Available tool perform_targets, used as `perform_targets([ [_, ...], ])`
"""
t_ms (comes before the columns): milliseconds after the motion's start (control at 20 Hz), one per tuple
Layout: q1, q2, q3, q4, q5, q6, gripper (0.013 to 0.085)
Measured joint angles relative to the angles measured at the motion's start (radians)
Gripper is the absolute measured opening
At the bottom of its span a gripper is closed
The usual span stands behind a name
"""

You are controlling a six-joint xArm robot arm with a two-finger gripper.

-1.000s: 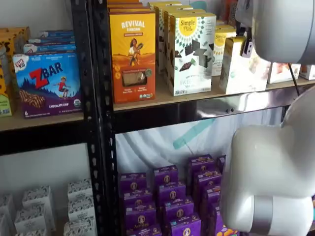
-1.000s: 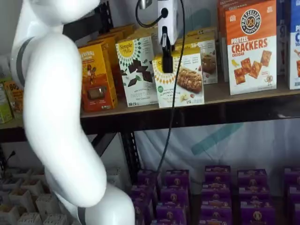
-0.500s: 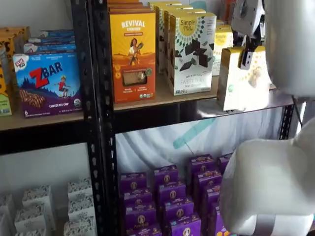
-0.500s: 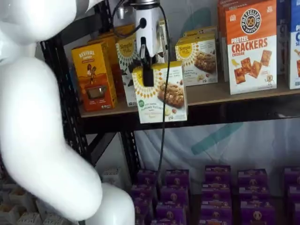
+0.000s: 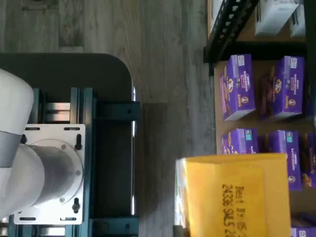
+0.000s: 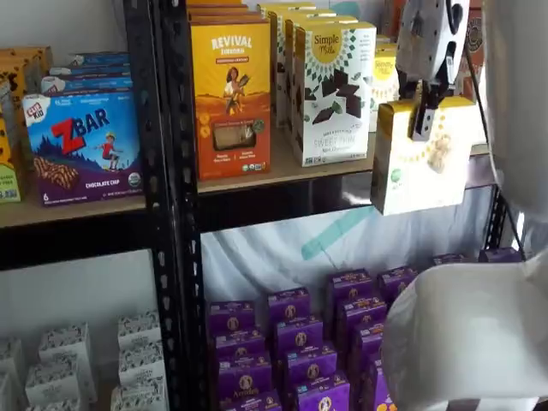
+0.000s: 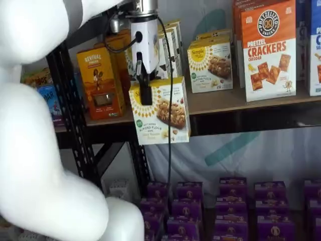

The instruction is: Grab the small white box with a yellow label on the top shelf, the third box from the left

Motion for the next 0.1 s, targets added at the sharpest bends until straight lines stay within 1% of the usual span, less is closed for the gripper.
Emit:
perform_targets([
  [100,0.003,-0.010,0.011,-0.002,0.004,0.002,0.0370],
])
